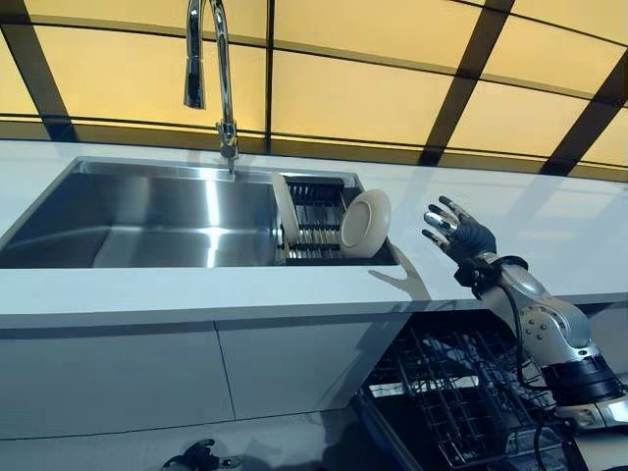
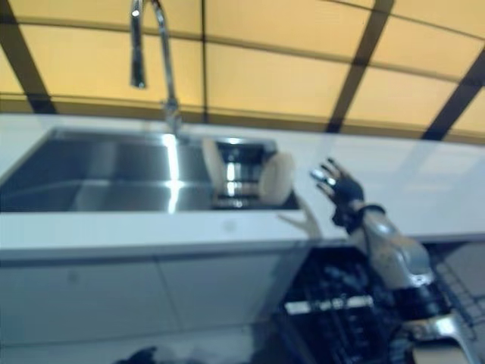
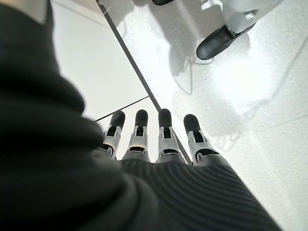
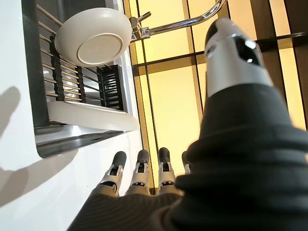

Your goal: Take plates into dishwasher

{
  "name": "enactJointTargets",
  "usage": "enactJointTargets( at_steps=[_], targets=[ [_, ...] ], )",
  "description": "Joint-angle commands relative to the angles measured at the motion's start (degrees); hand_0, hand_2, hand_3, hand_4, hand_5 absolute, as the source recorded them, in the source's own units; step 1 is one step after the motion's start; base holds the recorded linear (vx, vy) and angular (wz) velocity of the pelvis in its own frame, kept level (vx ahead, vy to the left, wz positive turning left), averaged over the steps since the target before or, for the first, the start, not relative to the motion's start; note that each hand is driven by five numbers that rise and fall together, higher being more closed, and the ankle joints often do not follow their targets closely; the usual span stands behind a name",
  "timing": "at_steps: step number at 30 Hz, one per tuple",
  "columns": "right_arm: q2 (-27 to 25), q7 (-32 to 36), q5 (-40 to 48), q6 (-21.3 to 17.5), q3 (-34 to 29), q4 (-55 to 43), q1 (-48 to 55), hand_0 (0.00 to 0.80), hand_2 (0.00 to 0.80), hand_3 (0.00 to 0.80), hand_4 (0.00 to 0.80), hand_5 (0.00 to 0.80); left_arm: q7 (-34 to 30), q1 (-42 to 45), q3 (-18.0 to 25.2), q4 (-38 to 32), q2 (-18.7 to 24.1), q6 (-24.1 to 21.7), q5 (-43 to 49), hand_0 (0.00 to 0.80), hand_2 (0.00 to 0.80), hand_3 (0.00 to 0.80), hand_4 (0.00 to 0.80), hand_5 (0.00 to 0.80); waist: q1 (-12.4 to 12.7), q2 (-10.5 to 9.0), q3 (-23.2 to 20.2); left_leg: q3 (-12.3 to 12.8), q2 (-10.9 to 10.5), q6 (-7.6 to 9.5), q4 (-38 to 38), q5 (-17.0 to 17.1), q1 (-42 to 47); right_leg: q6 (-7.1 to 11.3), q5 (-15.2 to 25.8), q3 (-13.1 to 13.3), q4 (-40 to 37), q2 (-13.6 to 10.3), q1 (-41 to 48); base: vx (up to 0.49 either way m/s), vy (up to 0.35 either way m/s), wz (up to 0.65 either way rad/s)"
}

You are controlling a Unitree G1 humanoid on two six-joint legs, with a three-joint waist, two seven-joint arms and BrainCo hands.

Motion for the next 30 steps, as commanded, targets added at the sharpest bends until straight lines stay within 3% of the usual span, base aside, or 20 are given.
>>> enactJointTargets(
  at_steps=[1, 7, 10, 13, 15, 17, 19, 23, 30],
  targets=[
    [0.27, -1.55, 2.44, -1.81, -1.65, -0.2, -4.39, 0.0, 0.0, 0.0, 0.0, 0.0, 0.78, -3.91, -2.15, 3.16, 0.2, -0.99, -1.34, 0.0, 0.0, 0.0, 0.0, 0.0, 0.8, 2.55, 1.71, 3.63, -1.42, 4.37, 0.27, -7.07, -0.66, 3.24, -7.27, -0.03, 3.09, 0.7, 1.35, -0.008, 0.046, -0.04],
    [0.41, -2.25, 1.02, -2.67, -1.67, -0.48, -4.58, 0.0, 0.0, 0.0, 0.0, 0.0, 0.9, -3.84, -2.11, 2.92, 0.58, -0.59, -1.07, 0.0, 0.0, 0.0, 0.0, 0.0, 0.96, 2.73, 2.13, 3.78, -1.56, 4.72, 0.27, -7.08, -0.81, 3.65, -7.0, -0.19, 3.89, 0.4, 0.58, -0.011, 0.037, -0.06],
    [-1.43, -0.44, -13.6, -7.7, -1.69, -0.97, -5.71, 0.0, 0.0, 0.0, 0.0, 0.0, 0.85, -3.62, -1.89, 2.77, 0.84, -0.58, -0.6, 0.0, 0.0, 0.0, 0.0, 0.0, 1.17, 2.74, 2.22, 3.74, -1.58, 4.86, 0.27, -7.19, -0.98, 3.99, -6.86, -0.42, 4.39, 0.28, 0.11, -0.002, 0.009, -0.01],
    [-6.54, 1.6, -30.61, -11.9, -1.76, -1.9, -8.72, 0.0, 0.0, 0.0, 0.0, 0.0, 0.62, -3.63, -1.64, 2.38, 0.91, -0.48, -0.19, 0.0, 0.0, 0.0, 0.0, 0.0, 1.38, 2.85, 2.27, 3.67, -1.55, 4.86, 0.27, -7.16, -1.03, 4.23, -6.97, -0.62, 5.04, 0.14, -0.22, 0.0, 0.0, 0.0],
    [-12.2, 2.44, -50.45, -17.56, -1.51, -2.28, -11.2, 0.0, 0.0, 0.0, 0.0, 0.0, 0.38, -3.38, -1.1, 2.11, 0.8, -0.88, 0.72, 0.0, 0.0, 0.0, 0.0, 0.0, 1.74, 2.88, 2.31, 3.37, -1.62, 4.94, 0.27, -7.25, -0.98, 4.4, -7.19, -0.9, 5.67, 0.04, -0.38, 0.017, 0.002, 0.0],
    [-19.67, 1.86, -64.8, -21.74, -0.31, -3.4, -13.85, 0.0, 0.0, 0.0, 0.0, 0.0, 0.33, -2.81, -0.98, 1.71, 0.89, -1.09, 1.72, 0.0, 0.0, 0.0, 0.0, 0.0, 2.17, 2.79, 2.24, 2.89, -1.65, 4.98, 0.27, -7.32, -0.88, 4.59, -7.75, -1.21, 6.16, -0.01, -0.3, 0.047, -0.018, 0.0],
    [-26.24, 0.89, -72.45, -24.89, 1.47, -4.63, -16.87, 0.0, 0.0, 0.0, 0.0, 0.0, 0.39, -2.11, -1.04, 0.87, 1.44, -0.68, 2.33, 0.0, 0.0, 0.0, 0.0, 0.0, 2.81, 2.46, 1.96, 2.56, -1.66, 4.88, 0.27, -7.3, -1.09, 4.43, -8.46, -1.51, 6.0, 0.05, -0.11, 0.039, -0.045, 0.02],
    [-34.47, -0.2, -78.84, -30.68, 8.79, -7.26, -25.2, 0.0, 0.0, 0.0, 0.0, 0.0, 0.53, -1.49, -1.44, 0.32, 2.66, -0.3, 2.38, 0.0, 0.0, 0.0, 0.0, 0.0, 3.68, 1.51, 1.47, 1.96, -1.67, 4.65, 0.27, -7.4, -1.22, 4.31, -8.95, -1.88, 5.52, 0.25, 0.34, 0.022, -0.068, -0.01],
    [-38.33, -1.66, -85.82, -38.88, 24.97, -4.72, -41.67, 0.0, 0.0, 0.0, 0.0, 0.0, 0.36, -0.09, -2.08, -0.63, 3.34, -0.14, 1.28, 0.0, 0.0, 0.0, 0.0, 0.0, 5.41, 0.55, 0.26, 0.47, -1.56, 3.69, 0.27, -7.8, -0.61, 3.22, -9.67, -3.29, 2.71, 0.95, 3.0, 0.026, -0.111, 0.11]
  ],
)
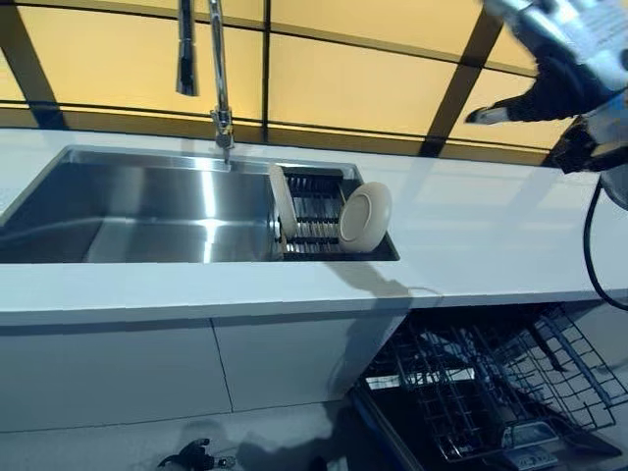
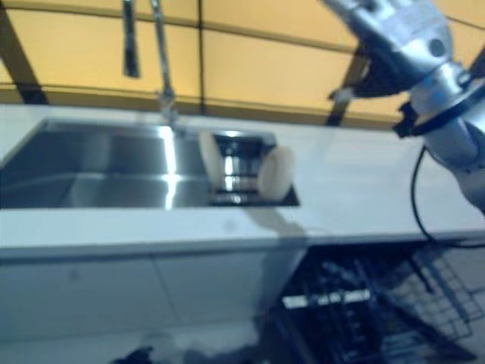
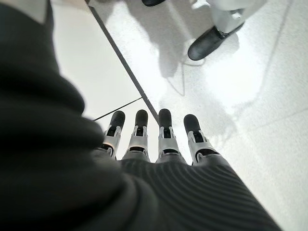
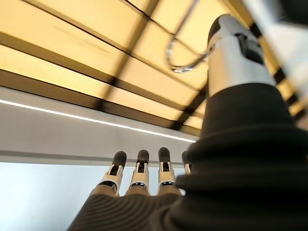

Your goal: Take plates into dishwasher

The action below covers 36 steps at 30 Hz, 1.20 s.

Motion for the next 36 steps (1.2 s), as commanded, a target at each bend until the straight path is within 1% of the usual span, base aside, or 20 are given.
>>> enactJointTargets(
  at_steps=[1, 5, 10, 13, 14, 16, 19, 20, 23, 25, 27, 31, 35, 36],
  targets=[
    [-1.56, -1.49, -2.88, -3.14, 6.82, 4.34, -9.54, 0.0, 0.0, 0.0, 0.0, 0.0, 0.37, -0.04, -2.26, -0.35, 1.99, -0.53, 0.52, 0.0, 0.0, 0.0, 0.0, 0.0, 4.16, 1.17, -1.09, 0.91, -2.06, 3.66, 0.19, -7.7, 0.13, 2.43, -9.61, -2.38, 2.26, 0.87, 3.86, 0.021, -0.125, 0.23],
    [0.57, 0.37, -4.43, -5.3, 14.57, 6.08, -17.74, 0.0, 0.0, 0.0, 0.0, 0.0, 0.5, 0.96, -2.03, -0.75, 1.59, -1.18, 0.17, 0.0, 0.0, 0.0, 0.0, 0.0, 5.72, 0.74, -1.61, -0.25, -2.01, 2.56, 0.19, -7.24, 0.07, 1.43, -9.82, -3.59, 0.02, 1.4, 5.55, 0.008, -0.13, 0.22],
    [4.13, 2.59, -5.45, -7.25, 20.46, 7.37, -24.53, 0.0, 0.0, 0.0, 0.0, 0.0, 0.41, 1.91, -1.73, -1.79, 0.93, -1.47, 0.16, 0.0, 0.0, 0.0, 0.0, 0.0, 8.17, 0.39, -1.62, -1.94, -1.55, 1.1, 0.19, -6.04, -0.49, 0.15, -11.16, -5.78, 0.02, 1.85, 6.27, -0.009, -0.133, 0.27],
    [5.07, 4.03, -5.9, -7.9, 21.42, 7.33, -25.92, 0.0, 0.0, 0.0, 0.0, 0.0, 0.4, 2.4, -1.53, -2.66, 0.62, -1.37, 0.2, 0.0, 0.0, 0.0, 0.0, 0.0, 9.25, 0.4, -1.35, -3.17, -1.35, 0.44, 0.19, -5.28, -0.89, -0.45, -11.62, -6.86, 0.02, 1.98, 6.53, -0.01, -0.109, 0.32],
    [5.7, 4.97, -5.76, -7.88, 21.94, 7.2, -26.66, 0.0, 0.0, 0.0, 0.0, 0.0, 0.38, 2.74, -1.5, -3.08, 0.61, -1.45, 0.01, 0.0, 0.0, 0.0, 0.0, 0.0, 10.05, 0.34, -1.14, -4.05, -1.29, 0.03, 0.21, -4.66, -1.27, -0.9, -11.86, -7.54, 0.02, 2.03, 6.63, -0.016, -0.101, 0.32],
    [6.37, 6.13, -5.88, -7.85, 22.41, 7.43, -27.2, 0.0, 0.0, 0.0, 0.0, 0.0, 0.3, 2.92, -1.29, -3.53, 0.41, -1.47, -0.18, 0.0, 0.0, 0.0, 0.0, 0.0, 10.83, 0.39, -0.7, -5.11, -1.2, -0.43, 1.33, -4.44, -2.28, -1.46, -12.06, -8.33, 0.02, 2.02, 6.69, -0.025, -0.096, 0.33],
    [6.94, 7.37, -6.86, -8.68, 22.37, 7.61, -26.91, 0.0, 0.0, 0.0, 0.0, 0.0, 0.2, 3.08, -1.27, -3.91, 0.28, -1.59, -0.53, 0.0, 0.0, 0.0, 0.0, 0.0, 11.77, 0.6, 0.01, -6.37, -1.05, -0.96, 2.95, -4.35, -3.69, -2.14, -12.23, -9.13, 0.02, 2.11, 6.68, -0.032, -0.069, 0.35],
    [6.95, 8.28, -7.05, -9.19, 22.48, 7.78, -26.84, 0.0, 0.0, 0.0, 0.0, 0.0, 0.15, 3.37, -0.91, -4.14, 0.31, -1.62, -0.53, 0.0, 0.0, 0.0, 0.0, 0.0, 12.31, 0.66, 0.44, -7.16, -1.02, -1.23, 3.59, -4.11, -4.44, -2.49, -12.29, -9.74, 0.02, 2.14, 6.7, -0.026, -0.057, 0.36],
    [7.14, 9.76, -6.77, -9.89, 23.15, 8.48, -26.96, 0.0, 0.0, 0.0, 0.0, 0.0, 0.26, 4.01, -0.61, -3.99, 0.42, -1.82, -0.57, 0.0, 0.0, 0.0, 0.0, 0.0, 13.17, 0.85, 0.79, -8.42, -0.45, -2.02, 3.87, -4.2, -4.89, -2.77, -12.58, -9.92, 0.02, 2.61, 6.99, 0.015, -0.059, 0.33],
    [7.24, 10.43, -6.81, -10.47, 23.33, 9.05, -26.77, 0.0, 0.0, 0.0, 0.0, 0.0, 0.19, 4.27, -0.41, -3.96, 0.51, -1.94, -0.73, 0.0, 0.0, 0.0, 0.0, 0.0, 13.43, 0.99, 0.85, -8.79, -0.39, -2.19, 3.73, -3.9, -5.1, -2.91, -12.65, -10.42, 0.02, 2.61, 6.99, 0.002, -0.019, 0.26],
    [7.39, 11.56, -7.52, -12.48, 23.91, 10.26, -26.39, 0.0, 0.0, 0.0, 0.0, 0.0, 0.31, 4.49, -0.21, -3.77, 0.52, -2.23, -1.29, 0.0, 0.0, 0.0, 0.0, 0.0, 13.75, 1.17, 1.05, -9.16, -0.27, -2.43, 3.31, -3.41, -5.25, -3.2, -12.82, -11.17, 0.02, 2.62, 7.04, 0.002, -0.011, 0.12],
    [7.0, 15.56, -6.31, -14.55, 24.96, 11.99, -25.62, 0.0, 0.0, 0.0, 0.0, 0.0, 0.54, 5.2, 0.12, -4.13, 0.48, -2.32, -1.67, 0.0, 0.0, 0.0, 0.0, 0.0, 14.17, 1.27, 1.27, -9.73, -0.13, -2.81, 2.29, -2.52, -5.33, -3.54, -13.21, -12.35, 0.04, 2.61, 7.27, 0.009, -0.003, 0.14],
    [6.58, 20.94, -3.62, -13.87, 25.47, 13.65, -24.03, 0.0, 0.0, 0.0, 0.0, 0.0, 0.34, 5.76, 0.75, -4.8, 0.95, -1.93, -1.87, 0.0, 0.0, 0.0, 0.0, 0.0, 14.4, 1.11, 1.49, -9.91, -0.09, -3.0, 2.11, -2.2, -5.45, -3.8, -13.44, -13.14, 0.14, 2.6, 7.53, 0.027, -0.004, 0.19],
    [6.63, 23.67, -2.5, -12.27, 25.47, 14.34, -23.04, 0.0, 0.0, 0.0, 0.0, 0.0, 0.1, 5.85, 1.17, -4.81, 1.13, -1.86, -1.83, 0.0, 0.0, 0.0, 0.0, 0.0, 14.4, 1.09, 1.58, -9.94, -0.1, -3.06, 2.08, -2.13, -5.44, -3.91, -13.56, -13.3, 0.32, 2.61, 7.54, 0.03, -0.008, 0.13]
  ],
)
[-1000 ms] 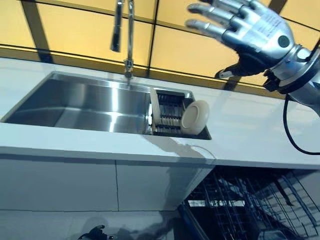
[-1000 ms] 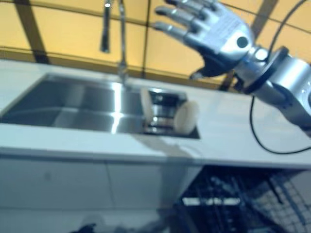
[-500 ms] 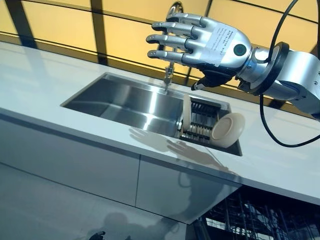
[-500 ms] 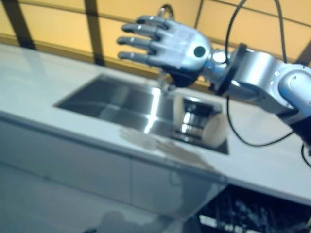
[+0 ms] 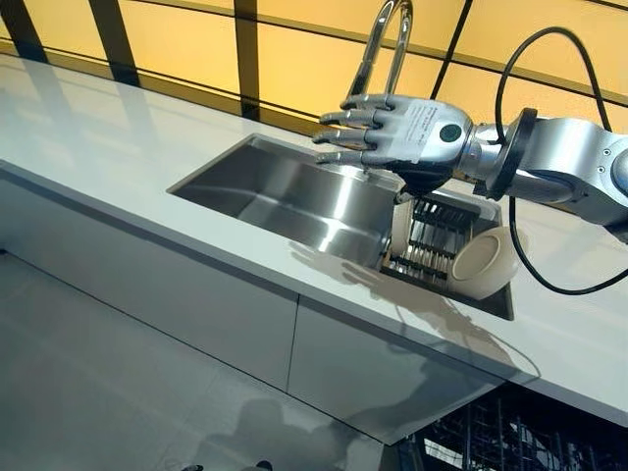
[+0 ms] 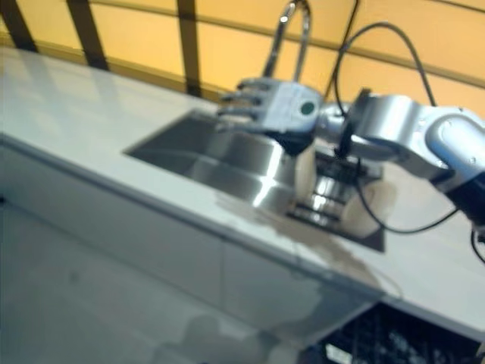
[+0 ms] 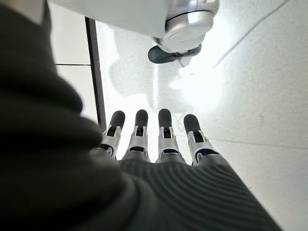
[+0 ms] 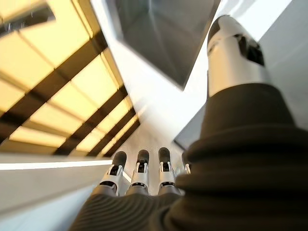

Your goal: Take plates into dishwasher

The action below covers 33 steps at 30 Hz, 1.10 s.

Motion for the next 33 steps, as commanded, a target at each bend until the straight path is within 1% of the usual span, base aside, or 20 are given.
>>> enactJointTargets(
  at_steps=[1, 5, 9, 16, 33],
  targets=[
    [-1.07, 4.8, 4.58, 2.3, 3.02, 5.29, -3.77, 0.0, 0.0, 0.0, 0.0, 0.0, -0.17, -0.96, 1.19, -1.68, 0.95, -1.26, -1.12, 0.0, 0.0, 0.0, 0.0, 0.0, 1.97, -3.42, 0.88, 4.33, -0.75, 0.34, 0.27, -4.7, -1.01, 0.69, -9.47, 0.16, 0.31, 1.92, 3.91, 0.037, -0.009, 0.08],
    [-0.67, 5.95, 2.25, 1.75, 3.89, 7.45, -2.33, 0.0, 0.0, 0.0, 0.0, 0.0, 0.07, -0.5, 1.81, -1.32, 0.65, -1.59, -1.09, 0.0, 0.0, 0.0, 0.0, 0.0, 1.69, -3.54, 1.0, 4.78, -0.67, 0.38, 0.4, -4.79, -0.51, 0.6, -9.83, 0.3, 0.94, 1.82, 4.05, 0.045, 0.001, 0.01],
    [-0.52, 8.3, -0.19, 2.59, 4.04, 9.19, -0.98, 0.0, 0.0, 0.0, 0.0, 0.0, 0.19, -0.17, 2.11, -1.8, 0.53, -1.95, -1.05, 0.0, 0.0, 0.0, 0.0, 0.0, 1.43, -3.49, 1.04, 5.09, -0.68, 0.55, 0.13, -4.76, 0.01, 0.59, -9.95, 0.65, 1.19, 1.75, 4.32, 0.04, 0.007, 0.0],
    [-0.71, 7.33, -4.41, 0.36, 4.46, 12.59, -0.49, 0.0, 0.0, 0.0, 0.0, 0.0, 0.02, 0.19, 1.92, -3.07, 0.75, -1.78, -0.66, 0.0, 0.0, 0.0, 0.0, 0.0, 1.49, -3.35, 0.91, 5.01, -1.02, 0.7, 0.08, -4.8, 0.43, 0.64, -10.06, 0.7, 1.46, 1.51, 4.75, 0.026, 0.007, 0.0],
    [1.6, 7.97, -7.19, -0.45, 4.95, 16.06, 1.11, 0.0, 0.0, 0.0, 0.0, 0.0, -1.12, 0.15, 1.41, -3.49, 1.09, -0.98, 1.19, 0.0, 0.0, 0.0, 0.0, 0.0, 1.65, -3.35, 0.89, 5.09, -1.63, 1.35, 0.9, -5.61, 0.97, 0.97, -9.57, 1.46, 0.99, 1.46, 5.33, 0.0, 0.0, 0.0]
  ],
)
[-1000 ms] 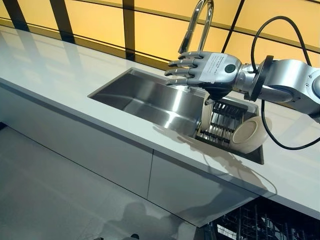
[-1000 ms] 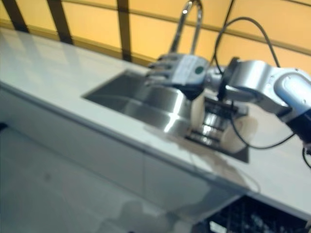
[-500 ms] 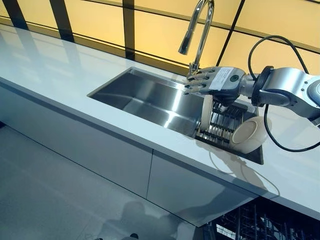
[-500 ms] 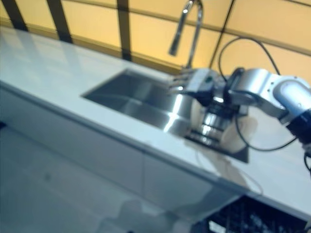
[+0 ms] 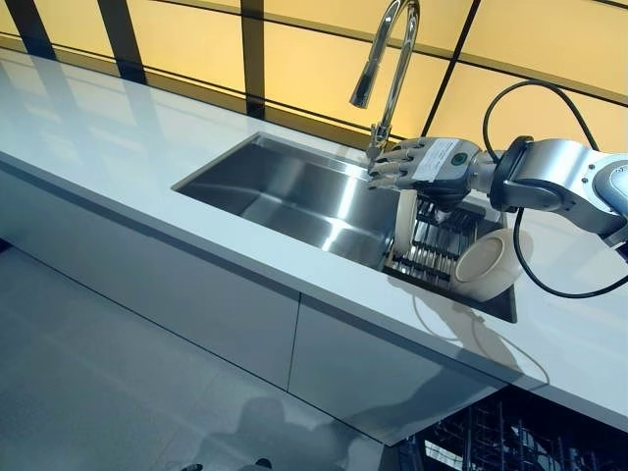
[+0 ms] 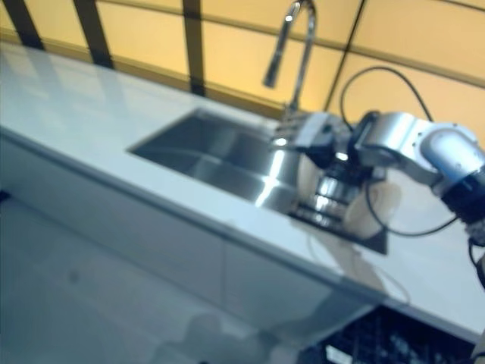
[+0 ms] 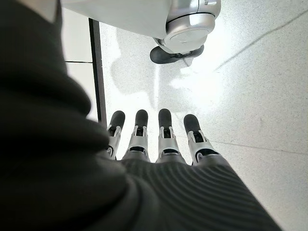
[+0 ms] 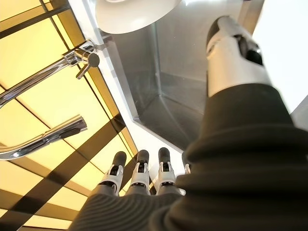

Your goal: Take plates into dishwasher

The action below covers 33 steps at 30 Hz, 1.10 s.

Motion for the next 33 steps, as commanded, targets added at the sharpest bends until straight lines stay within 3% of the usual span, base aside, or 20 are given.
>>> enactJointTargets(
  at_steps=[1, 17, 25, 33],
  targets=[
    [-0.03, -0.63, -1.56, 0.04, 2.76, 4.76, -3.03, 0.0, 0.0, 0.0, 0.0, 0.0, -0.87, -1.02, 0.06, -1.76, 0.97, -0.46, 0.95, 0.0, 0.0, 0.0, 0.0, 0.0, 1.65, -3.2, 0.5, 5.0, -1.7, 1.41, 0.94, -5.67, 0.48, 1.07, -9.36, 1.7, 0.95, 1.44, 4.8, 0.0, 0.0, 0.0],
    [2.41, -0.17, -2.09, 1.33, 2.63, 7.67, -0.95, 0.0, 0.0, 0.0, 0.0, 0.0, -1.84, -2.29, -1.31, -2.87, 1.71, 0.18, 2.3, 0.0, 0.0, 0.0, 0.0, 0.0, 1.86, -4.57, 1.87, 5.09, -1.74, 1.95, 3.13, -6.73, -0.06, 1.22, -8.78, 2.79, 1.15, 1.81, 4.39, 0.001, -0.001, 0.0],
    [4.16, -3.93, -6.13, 2.47, 2.99, 8.99, -1.01, 0.0, 0.0, 0.0, 0.0, 0.0, -2.53, -3.22, -2.02, -3.2, 2.64, 0.43, 3.38, 0.0, 0.0, 0.0, 0.0, 0.0, 2.89, -5.94, 2.77, 4.77, -1.32, 1.94, 4.21, -7.29, -0.72, 1.22, -8.43, 3.18, 1.25, 2.32, 3.94, 0.014, -0.017, 0.0],
    [4.99, -1.43, -4.98, 3.72, 4.39, 8.13, -2.28, 0.0, 0.0, 0.0, 0.0, 0.0, -2.8, -3.74, -2.33, -4.37, 3.5, 0.95, 3.23, 0.0, 0.0, 0.0, 0.0, 0.0, 3.64, -7.41, 4.0, 3.98, -1.32, 2.24, 4.89, -7.42, -1.59, 1.35, -7.91, 3.56, 1.3, 2.67, 3.2, 0.004, -0.001, 0.0]
  ],
)
